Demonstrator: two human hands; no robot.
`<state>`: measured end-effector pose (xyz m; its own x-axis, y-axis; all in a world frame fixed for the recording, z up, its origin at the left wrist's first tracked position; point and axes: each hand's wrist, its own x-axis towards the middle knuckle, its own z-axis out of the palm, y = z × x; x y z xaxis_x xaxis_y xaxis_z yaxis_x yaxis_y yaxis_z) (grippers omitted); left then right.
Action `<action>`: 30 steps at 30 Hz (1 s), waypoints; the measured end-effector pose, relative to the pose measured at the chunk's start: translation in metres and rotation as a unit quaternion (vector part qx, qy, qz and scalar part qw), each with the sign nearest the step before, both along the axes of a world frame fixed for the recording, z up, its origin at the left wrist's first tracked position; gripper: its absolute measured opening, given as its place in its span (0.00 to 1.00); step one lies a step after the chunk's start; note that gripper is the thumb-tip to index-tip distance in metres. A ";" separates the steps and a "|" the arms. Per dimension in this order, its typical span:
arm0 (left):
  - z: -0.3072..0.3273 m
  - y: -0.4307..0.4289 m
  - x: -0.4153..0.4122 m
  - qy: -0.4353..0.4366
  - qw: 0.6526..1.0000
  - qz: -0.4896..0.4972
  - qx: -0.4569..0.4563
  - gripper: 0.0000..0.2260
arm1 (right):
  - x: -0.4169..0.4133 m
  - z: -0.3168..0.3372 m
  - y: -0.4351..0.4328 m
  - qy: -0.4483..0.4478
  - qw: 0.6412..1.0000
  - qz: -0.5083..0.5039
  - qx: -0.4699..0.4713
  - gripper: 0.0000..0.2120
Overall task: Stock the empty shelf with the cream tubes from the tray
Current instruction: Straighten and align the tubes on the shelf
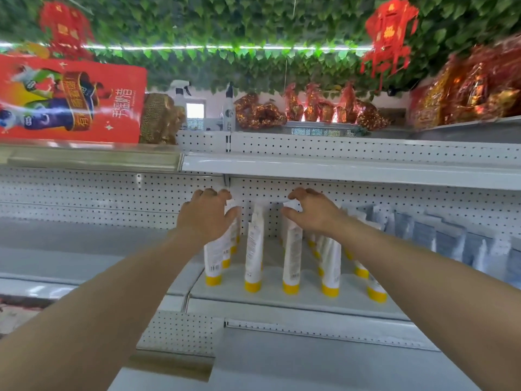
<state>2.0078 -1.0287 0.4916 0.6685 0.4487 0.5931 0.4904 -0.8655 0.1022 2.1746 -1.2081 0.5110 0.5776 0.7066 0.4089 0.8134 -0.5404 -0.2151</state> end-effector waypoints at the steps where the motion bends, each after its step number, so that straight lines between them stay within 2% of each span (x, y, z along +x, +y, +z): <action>1: 0.003 0.013 0.006 0.001 1.000 -0.016 -0.023 0.21 | 0.007 0.001 0.008 0.003 1.000 -0.006 -0.014 0.25; 5: 0.015 0.062 0.031 0.040 0.994 -0.051 -0.086 0.19 | 0.031 0.006 0.045 0.001 0.999 -0.003 -0.038 0.24; 9: 0.016 0.111 0.059 0.085 0.987 -0.093 -0.097 0.21 | 0.049 0.011 0.088 -0.016 0.998 0.016 -0.063 0.21; 12: 0.014 0.142 0.082 0.079 0.983 -0.138 -0.087 0.24 | 0.058 0.020 0.121 -0.008 0.994 0.000 -0.112 0.25; 15: 0.011 0.165 0.106 0.095 0.976 -0.177 -0.080 0.29 | 0.070 0.026 0.144 0.026 0.992 -0.016 -0.124 0.30; 19: 0.006 0.186 0.130 0.110 0.961 -0.219 -0.129 0.29 | 0.082 0.021 0.167 0.039 0.987 -0.027 -0.155 0.32; 23: -0.002 0.196 0.146 0.117 0.951 -0.244 -0.151 0.31 | 0.098 0.011 0.179 0.056 0.980 -0.033 -0.187 0.27; 30: -0.007 0.201 0.167 0.108 0.947 -0.237 -0.189 0.35 | 0.117 0.009 0.192 0.073 0.974 -0.018 -0.214 0.29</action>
